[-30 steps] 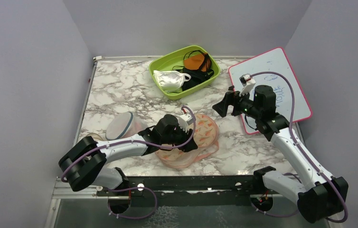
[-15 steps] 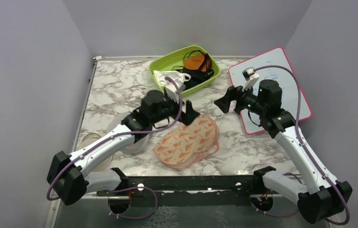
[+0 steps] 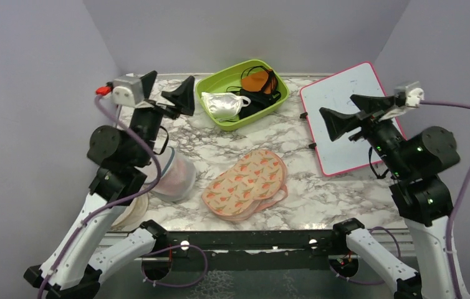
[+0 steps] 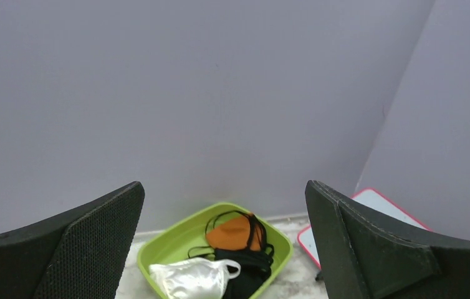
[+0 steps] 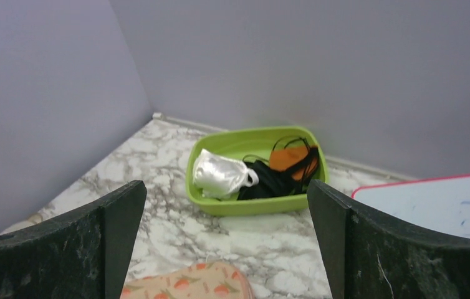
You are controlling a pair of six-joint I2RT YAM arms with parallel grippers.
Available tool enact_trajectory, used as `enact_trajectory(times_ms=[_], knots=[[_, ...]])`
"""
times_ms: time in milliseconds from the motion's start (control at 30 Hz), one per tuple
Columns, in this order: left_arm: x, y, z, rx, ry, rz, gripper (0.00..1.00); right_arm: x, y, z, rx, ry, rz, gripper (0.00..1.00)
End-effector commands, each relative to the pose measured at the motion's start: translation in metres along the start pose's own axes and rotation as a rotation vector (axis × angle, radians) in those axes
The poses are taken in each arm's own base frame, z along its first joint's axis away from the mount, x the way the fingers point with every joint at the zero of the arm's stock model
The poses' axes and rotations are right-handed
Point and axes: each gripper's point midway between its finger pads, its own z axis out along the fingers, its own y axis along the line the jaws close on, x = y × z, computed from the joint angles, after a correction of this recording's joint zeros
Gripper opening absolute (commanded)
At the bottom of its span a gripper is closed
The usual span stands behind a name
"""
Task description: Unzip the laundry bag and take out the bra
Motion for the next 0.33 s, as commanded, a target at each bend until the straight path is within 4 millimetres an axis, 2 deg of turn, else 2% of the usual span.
enact_trajectory(times_ms=[0, 133, 200, 300], knots=[[-0.037, 0.026, -0.026, -0.105, -0.101, 0.055, 0.98, -0.036, 0.001, -0.020, 0.023, -0.088, -0.040, 1.00], [-0.037, 0.033, -0.043, -0.128, -0.132, 0.003, 0.96, -0.053, 0.009, -0.027, -0.007, -0.145, -0.051, 1.00], [-0.034, 0.034, -0.047, -0.129, -0.134, -0.004, 0.96, -0.048, 0.014, -0.029, -0.046, -0.153, -0.097, 1.00], [-0.035, 0.034, -0.048, -0.128, -0.128, -0.004, 0.96, -0.048, 0.010, -0.028, -0.018, -0.158, -0.070, 1.00]])
